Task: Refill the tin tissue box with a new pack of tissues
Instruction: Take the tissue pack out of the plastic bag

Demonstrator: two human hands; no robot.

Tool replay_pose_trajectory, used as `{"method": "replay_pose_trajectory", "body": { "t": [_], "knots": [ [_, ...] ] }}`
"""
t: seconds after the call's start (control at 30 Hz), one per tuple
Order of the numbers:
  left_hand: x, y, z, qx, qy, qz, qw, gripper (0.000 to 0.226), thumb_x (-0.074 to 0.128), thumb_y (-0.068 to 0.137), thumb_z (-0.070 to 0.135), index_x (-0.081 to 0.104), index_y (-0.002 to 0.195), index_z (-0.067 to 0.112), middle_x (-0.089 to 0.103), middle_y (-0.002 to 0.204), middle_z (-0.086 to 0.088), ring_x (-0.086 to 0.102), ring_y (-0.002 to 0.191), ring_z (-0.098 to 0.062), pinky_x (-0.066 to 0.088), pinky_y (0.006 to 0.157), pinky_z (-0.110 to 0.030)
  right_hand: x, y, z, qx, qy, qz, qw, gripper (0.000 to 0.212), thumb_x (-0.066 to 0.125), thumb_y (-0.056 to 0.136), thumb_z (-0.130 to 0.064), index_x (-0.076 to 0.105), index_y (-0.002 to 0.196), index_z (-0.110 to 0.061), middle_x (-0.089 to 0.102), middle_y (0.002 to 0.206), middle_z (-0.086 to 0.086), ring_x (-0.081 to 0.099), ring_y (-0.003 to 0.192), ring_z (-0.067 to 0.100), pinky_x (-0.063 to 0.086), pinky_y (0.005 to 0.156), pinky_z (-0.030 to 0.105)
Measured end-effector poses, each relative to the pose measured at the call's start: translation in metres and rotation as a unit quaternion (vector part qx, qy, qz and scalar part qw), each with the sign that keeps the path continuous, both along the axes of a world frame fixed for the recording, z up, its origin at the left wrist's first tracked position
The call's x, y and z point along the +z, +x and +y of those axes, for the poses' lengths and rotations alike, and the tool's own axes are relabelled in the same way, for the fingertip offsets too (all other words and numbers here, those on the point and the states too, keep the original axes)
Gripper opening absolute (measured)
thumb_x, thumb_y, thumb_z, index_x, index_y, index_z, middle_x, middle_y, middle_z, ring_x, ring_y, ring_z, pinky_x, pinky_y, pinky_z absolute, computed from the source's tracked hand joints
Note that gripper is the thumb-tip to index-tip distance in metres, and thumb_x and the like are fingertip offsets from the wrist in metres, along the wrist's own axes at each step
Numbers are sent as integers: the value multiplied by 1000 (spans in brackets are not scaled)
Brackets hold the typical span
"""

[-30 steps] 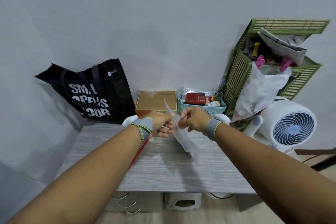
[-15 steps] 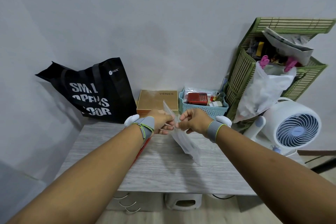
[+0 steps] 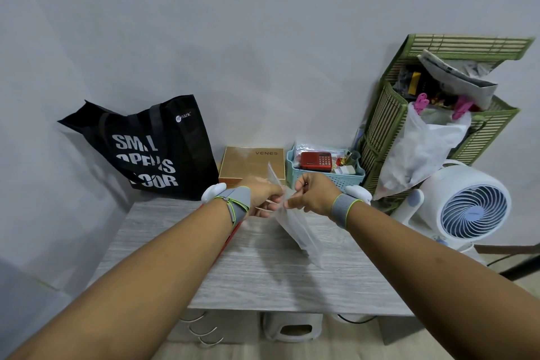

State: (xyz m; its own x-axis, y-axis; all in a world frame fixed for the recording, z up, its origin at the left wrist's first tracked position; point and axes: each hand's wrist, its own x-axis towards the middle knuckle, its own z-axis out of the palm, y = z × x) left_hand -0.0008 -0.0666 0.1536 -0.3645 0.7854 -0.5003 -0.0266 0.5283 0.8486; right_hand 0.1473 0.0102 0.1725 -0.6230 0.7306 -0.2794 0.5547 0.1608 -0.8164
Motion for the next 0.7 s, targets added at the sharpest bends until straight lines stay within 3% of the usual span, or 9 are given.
{"method": "replay_pose_trajectory", "body": {
  "t": [0.23, 0.47, 0.6, 0.7],
  "knots": [
    [0, 1, -6, -5, 29, 21, 999, 6, 62, 85, 10, 64, 80, 13, 61, 68, -3, 54, 53, -12, 41, 44, -20, -2, 5, -5, 14, 14, 4, 1000, 36, 91, 66, -14, 60, 85, -11, 74, 77, 12, 68, 62, 14, 54, 55, 32],
    [-1, -5, -14, 12, 47, 0, 999, 8, 65, 83, 8, 64, 78, 14, 62, 67, -4, 51, 51, -12, 37, 44, -19, -1, 11, -7, -7, -36, 44, 998, 7, 76, 84, -14, 75, 86, -8, 77, 84, 14, 68, 66, 15, 47, 53, 28],
    [-3, -3, -16, 15, 52, -4, 999, 8, 65, 81, 6, 64, 77, 12, 61, 66, -6, 50, 50, -13, 35, 42, -18, 1, 6, -12, 14, 27, -23, 999, 12, 73, 87, -21, 76, 87, -9, 77, 81, 6, 69, 66, 10, 49, 53, 23],
    [-4, -3, -18, 20, 57, -5, 998, 8, 65, 81, 5, 63, 77, 12, 60, 65, -6, 49, 49, -13, 33, 40, -17, 0, 0, -12, 3, 66, -54, 996, 19, 70, 88, -25, 75, 86, -7, 76, 79, 5, 68, 67, 12, 55, 65, 28]
  ]
}}
